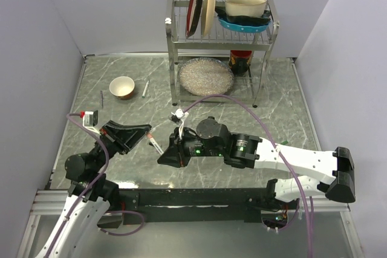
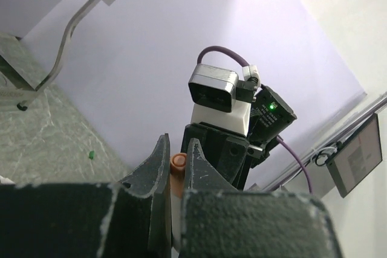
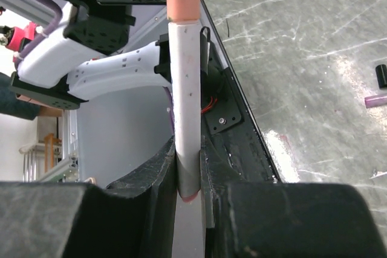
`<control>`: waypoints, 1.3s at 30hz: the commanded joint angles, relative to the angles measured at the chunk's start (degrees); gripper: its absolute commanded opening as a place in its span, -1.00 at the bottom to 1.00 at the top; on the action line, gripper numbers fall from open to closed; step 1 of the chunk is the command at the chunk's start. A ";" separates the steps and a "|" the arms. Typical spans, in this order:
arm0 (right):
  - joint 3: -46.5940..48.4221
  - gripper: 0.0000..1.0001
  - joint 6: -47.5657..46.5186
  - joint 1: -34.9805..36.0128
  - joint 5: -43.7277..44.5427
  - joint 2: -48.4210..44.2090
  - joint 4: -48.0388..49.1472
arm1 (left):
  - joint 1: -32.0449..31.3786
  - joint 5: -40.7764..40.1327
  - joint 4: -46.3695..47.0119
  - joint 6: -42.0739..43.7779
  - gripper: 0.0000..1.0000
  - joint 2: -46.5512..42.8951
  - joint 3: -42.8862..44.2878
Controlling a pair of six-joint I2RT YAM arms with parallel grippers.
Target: Insert the pens into the pen caps
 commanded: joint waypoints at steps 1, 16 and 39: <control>10.06 -1.00 0.19 -4.95 9.51 -2.69 19.63 | -1.34 11.10 0.22 -6.43 -0.98 -1.96 -5.82; 19.64 -1.00 -1.39 -10.14 8.01 7.14 16.38 | -4.14 7.94 -11.24 2.86 -0.98 4.79 -2.41; 10.68 -1.00 12.85 -21.83 -2.54 6.62 37.30 | -18.82 7.93 15.28 -2.05 -0.98 18.85 -6.53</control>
